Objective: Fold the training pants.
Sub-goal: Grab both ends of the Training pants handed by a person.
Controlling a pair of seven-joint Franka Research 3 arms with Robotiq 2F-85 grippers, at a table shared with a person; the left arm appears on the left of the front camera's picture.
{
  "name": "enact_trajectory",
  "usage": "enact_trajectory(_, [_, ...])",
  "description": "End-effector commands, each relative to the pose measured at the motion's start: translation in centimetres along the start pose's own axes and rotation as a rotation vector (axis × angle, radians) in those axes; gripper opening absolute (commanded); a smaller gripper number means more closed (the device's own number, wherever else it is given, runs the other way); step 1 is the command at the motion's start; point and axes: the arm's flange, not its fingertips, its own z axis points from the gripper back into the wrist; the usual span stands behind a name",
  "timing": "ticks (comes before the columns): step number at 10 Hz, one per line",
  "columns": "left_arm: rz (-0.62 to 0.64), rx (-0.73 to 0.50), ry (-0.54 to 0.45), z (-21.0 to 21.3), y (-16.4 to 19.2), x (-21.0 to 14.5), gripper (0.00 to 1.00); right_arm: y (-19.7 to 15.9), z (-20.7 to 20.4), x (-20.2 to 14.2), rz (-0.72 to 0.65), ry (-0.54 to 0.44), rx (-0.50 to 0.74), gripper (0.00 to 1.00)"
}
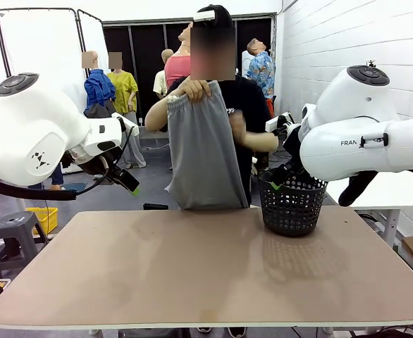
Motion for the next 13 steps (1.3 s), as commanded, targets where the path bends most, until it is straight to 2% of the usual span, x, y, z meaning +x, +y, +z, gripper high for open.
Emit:
enact_trajectory(1, [-0.014,0.004,-0.01,-0.19,0.12,0.06,1.0,-0.02,-0.36,0.13,-0.002,-0.008,0.0,1.0])
enact_trajectory(13, [-0.014,0.004,-0.01,-0.19,0.12,0.06,1.0,-0.02,-0.36,0.13,-0.002,-0.008,0.0,1.0])
